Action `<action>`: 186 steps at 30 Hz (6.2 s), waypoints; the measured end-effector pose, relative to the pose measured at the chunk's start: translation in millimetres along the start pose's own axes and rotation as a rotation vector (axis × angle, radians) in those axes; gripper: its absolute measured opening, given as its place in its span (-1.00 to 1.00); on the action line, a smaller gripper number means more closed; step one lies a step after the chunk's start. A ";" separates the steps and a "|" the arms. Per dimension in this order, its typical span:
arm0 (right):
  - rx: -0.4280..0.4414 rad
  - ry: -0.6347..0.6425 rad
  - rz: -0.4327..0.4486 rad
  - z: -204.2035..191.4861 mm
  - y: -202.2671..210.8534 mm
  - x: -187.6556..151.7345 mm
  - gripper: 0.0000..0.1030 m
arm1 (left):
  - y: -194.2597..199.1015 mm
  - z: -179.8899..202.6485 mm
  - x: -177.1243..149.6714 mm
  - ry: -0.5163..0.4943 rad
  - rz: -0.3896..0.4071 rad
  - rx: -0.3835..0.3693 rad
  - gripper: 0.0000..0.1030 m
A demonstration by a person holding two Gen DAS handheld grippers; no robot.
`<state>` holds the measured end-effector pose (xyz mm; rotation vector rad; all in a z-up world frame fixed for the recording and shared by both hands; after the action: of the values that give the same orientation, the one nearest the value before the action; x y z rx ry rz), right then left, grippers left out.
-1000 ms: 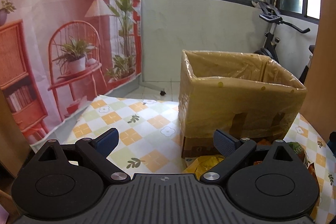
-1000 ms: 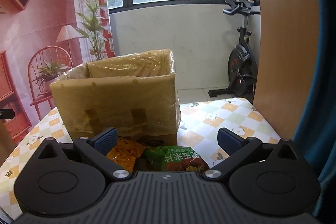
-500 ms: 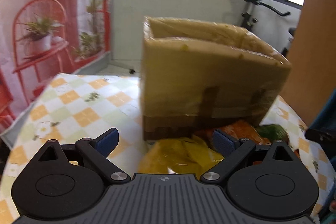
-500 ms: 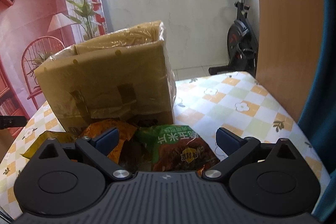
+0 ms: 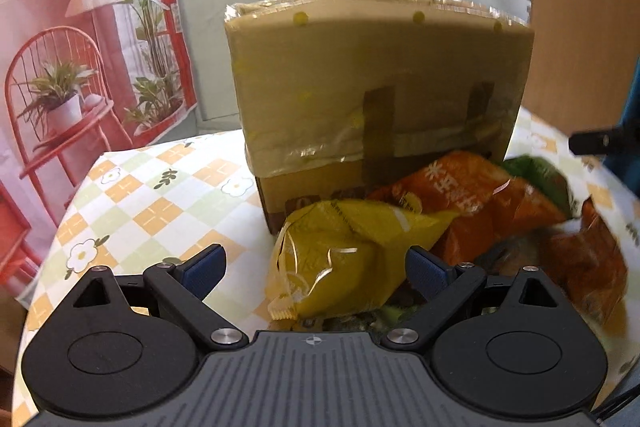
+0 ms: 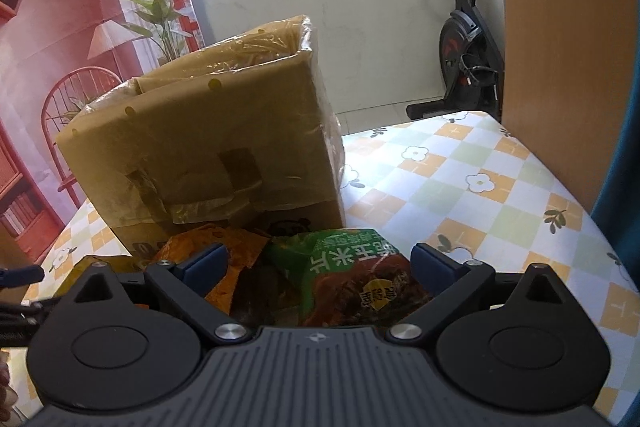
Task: Organize snacks
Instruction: 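Lower the left tool to the yellow chip bag while the right tool approaches the green rice-cracker bag, then close the left tool on the yellow bag while the right tool grasps the green bag, then lift both bags and carry them over the box, releasing them inside, then withdraw both open tools from the box back toward the snack pile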
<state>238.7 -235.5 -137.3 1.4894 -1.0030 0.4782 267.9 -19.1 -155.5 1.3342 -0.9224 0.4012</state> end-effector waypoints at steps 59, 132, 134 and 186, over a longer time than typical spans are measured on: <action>0.022 0.114 -0.234 22.8 -109.8 -19.1 0.73 | -14.4 -25.0 11.8 0.159 0.109 -0.055 0.37; 0.110 0.196 0.298 -32.4 14.0 132.6 0.56 | 52.1 -24.7 123.9 0.184 0.481 -0.087 0.38; 0.121 0.212 0.298 -40.7 5.0 136.9 0.56 | 46.2 -23.4 132.3 0.181 0.483 -0.080 0.38; 0.129 0.226 0.219 -86.6 -79.8 137.6 0.72 | -22.5 -31.5 155.3 0.118 0.311 -0.101 0.64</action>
<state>399.1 -203.3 -59.6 1.4078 -0.9734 0.8624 388.3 -32.9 -50.9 1.0655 -1.0400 0.6568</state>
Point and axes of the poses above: each gripper's, at about its wrist camera, not at the fingertips, and y roughly against the way its jaws point, z to its right, x to its top, the point moved 6 cm from there along -y, roughly the way its jaws point, and after that the axes turned 5 degrees about -x, right-handed, at the moved point
